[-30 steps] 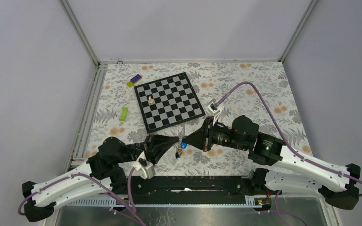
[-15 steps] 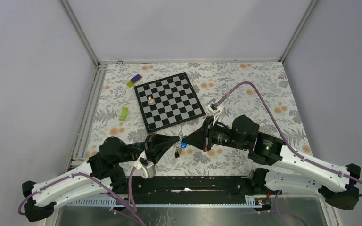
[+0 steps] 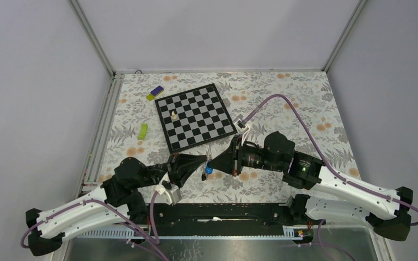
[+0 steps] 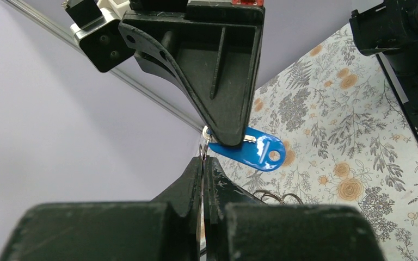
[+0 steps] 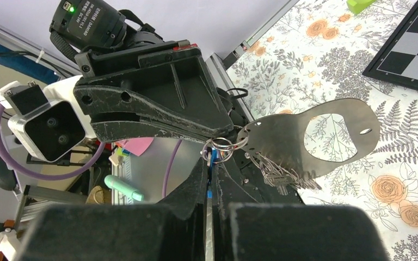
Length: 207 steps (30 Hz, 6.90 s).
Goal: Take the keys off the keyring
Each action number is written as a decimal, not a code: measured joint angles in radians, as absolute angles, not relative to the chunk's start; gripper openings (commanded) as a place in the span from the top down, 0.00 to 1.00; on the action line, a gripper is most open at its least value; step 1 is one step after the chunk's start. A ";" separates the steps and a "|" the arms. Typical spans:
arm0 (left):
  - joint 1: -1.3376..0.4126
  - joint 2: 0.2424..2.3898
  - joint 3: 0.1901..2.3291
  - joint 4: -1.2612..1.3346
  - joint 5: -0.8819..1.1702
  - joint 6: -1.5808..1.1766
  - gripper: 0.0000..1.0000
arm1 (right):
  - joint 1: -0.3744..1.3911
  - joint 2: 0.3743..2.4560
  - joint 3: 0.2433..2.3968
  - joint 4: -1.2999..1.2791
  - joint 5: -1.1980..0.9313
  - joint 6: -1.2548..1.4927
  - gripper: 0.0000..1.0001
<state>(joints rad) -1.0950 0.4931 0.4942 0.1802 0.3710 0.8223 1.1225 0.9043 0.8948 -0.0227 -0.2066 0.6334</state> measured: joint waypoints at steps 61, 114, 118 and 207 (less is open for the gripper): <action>-1.098 0.499 0.503 0.205 0.349 0.820 1.00 | 1.125 0.860 0.869 0.035 -0.115 0.621 1.00; -1.098 0.471 0.480 0.227 0.300 0.788 1.00 | 1.124 0.893 0.813 0.118 -0.223 0.625 0.83; -1.098 0.470 0.480 0.236 0.292 0.788 1.00 | 1.124 0.893 0.809 0.114 -0.227 0.624 0.78; -1.098 0.550 0.459 0.475 0.559 0.645 1.00 | 1.125 0.777 0.816 0.096 -0.564 -0.780 0.77</action>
